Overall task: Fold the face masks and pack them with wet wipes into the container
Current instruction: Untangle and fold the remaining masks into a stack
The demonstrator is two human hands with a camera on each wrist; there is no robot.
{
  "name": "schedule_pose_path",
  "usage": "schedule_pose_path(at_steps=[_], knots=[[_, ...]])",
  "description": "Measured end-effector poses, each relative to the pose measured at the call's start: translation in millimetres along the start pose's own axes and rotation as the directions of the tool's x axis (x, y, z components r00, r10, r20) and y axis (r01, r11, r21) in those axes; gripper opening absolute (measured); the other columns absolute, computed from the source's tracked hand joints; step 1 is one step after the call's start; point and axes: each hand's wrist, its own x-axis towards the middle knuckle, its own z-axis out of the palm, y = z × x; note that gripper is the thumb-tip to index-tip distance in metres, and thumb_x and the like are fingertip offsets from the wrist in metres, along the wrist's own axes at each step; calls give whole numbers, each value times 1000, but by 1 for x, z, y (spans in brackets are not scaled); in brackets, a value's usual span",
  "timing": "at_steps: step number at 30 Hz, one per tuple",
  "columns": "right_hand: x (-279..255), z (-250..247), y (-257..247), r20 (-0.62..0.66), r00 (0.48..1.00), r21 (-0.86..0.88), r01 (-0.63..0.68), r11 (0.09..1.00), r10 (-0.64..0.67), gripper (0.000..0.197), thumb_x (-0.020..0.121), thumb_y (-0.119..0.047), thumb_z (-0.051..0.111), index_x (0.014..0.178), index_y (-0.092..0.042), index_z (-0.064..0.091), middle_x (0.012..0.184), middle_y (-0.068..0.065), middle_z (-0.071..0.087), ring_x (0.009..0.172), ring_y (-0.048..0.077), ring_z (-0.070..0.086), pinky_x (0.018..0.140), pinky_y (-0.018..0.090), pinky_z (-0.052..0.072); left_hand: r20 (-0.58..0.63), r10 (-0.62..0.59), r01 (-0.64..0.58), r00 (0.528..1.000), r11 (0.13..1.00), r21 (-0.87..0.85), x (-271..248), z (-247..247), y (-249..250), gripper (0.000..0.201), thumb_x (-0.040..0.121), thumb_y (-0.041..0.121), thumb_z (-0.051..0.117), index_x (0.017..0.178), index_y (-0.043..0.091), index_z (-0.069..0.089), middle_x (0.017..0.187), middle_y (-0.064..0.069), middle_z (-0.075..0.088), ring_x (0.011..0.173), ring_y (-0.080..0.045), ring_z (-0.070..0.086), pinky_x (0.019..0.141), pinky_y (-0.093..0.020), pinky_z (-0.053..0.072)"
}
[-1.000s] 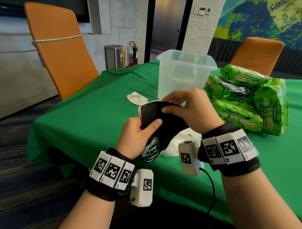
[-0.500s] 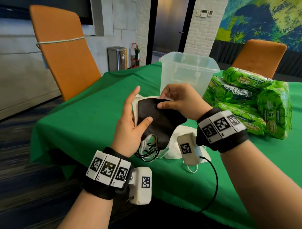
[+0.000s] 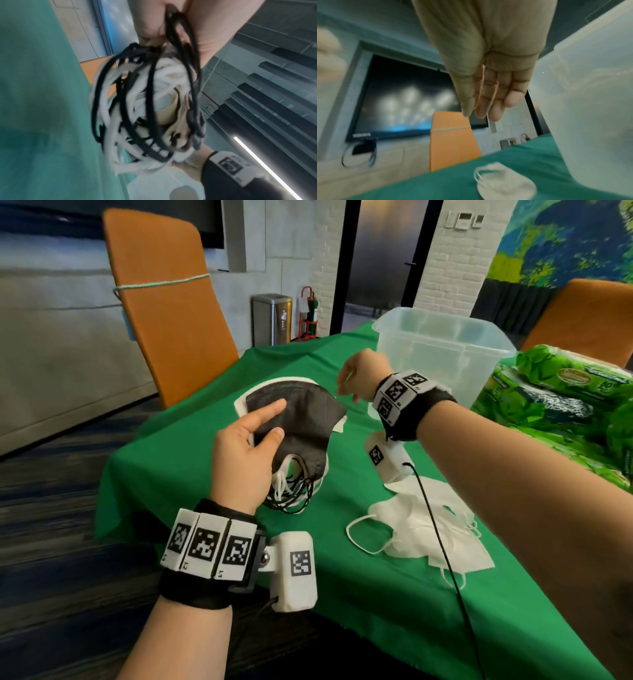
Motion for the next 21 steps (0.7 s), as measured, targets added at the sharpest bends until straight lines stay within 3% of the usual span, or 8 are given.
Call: schedule_pose_path(at_steps=[3,6,9,13,15,17,19,21], knots=[[22,22,9,96,991,-223,-72,972,95,29,82,-15,68,109,-3,66,107,12,67,87,25,64,86,30,51,15,-9,9,1000,1000,-17,8,-2,-5,48,85,0,61,99,46,60,80,-5,47,67,-11,36,58,-26,29],[46,38,12,139,979,-342,-92,935,148,42,82,-24,69,118,-3,60,117,11,62,109,27,58,93,33,48,13,-16,17,1000,999,-28,15,-3,-12,48,85,-1,62,100,44,60,85,-4,47,84,-13,36,59,-16,25],[83,64,26,224,957,-417,-75,906,182,50,78,-29,73,119,-6,58,115,10,62,108,30,58,93,39,48,-4,-58,58,998,998,-34,22,-3,-20,47,85,-2,62,101,42,61,68,19,60,82,-12,38,57,-8,30],[209,144,115,322,919,-560,-8,828,227,53,47,-43,81,91,-19,63,74,2,66,65,28,65,67,44,57,-18,-69,68,997,997,-28,31,-2,-24,45,84,-3,61,104,38,62,77,41,62,80,-12,41,58,-4,39],[228,161,126,354,906,-543,-2,839,231,53,44,-43,80,87,-19,59,73,1,64,64,27,65,67,43,56,-14,-77,76,997,997,-18,33,-1,-26,46,84,-2,62,102,41,62,69,36,62,80,-12,41,57,-7,35],[188,141,94,316,922,-568,-3,823,222,50,50,-37,81,91,-20,60,80,1,65,74,28,65,74,40,56,-13,-94,94,996,996,-11,34,-1,-29,47,85,-1,62,102,42,62,56,23,59,65,-10,40,53,-16,31],[130,102,51,279,945,-513,-3,858,170,36,68,-22,76,101,-13,63,94,6,67,87,29,64,82,36,54,-9,-97,98,995,995,4,34,1,-31,46,85,0,62,100,43,62,64,9,56,59,-11,36,53,-20,30],[102,79,34,248,954,-425,-50,904,169,27,85,-8,59,111,-9,62,112,11,62,101,29,60,86,30,49,-6,-99,99,995,995,23,35,2,-31,46,85,1,62,98,44,63,76,2,56,73,-11,39,56,-13,30]])
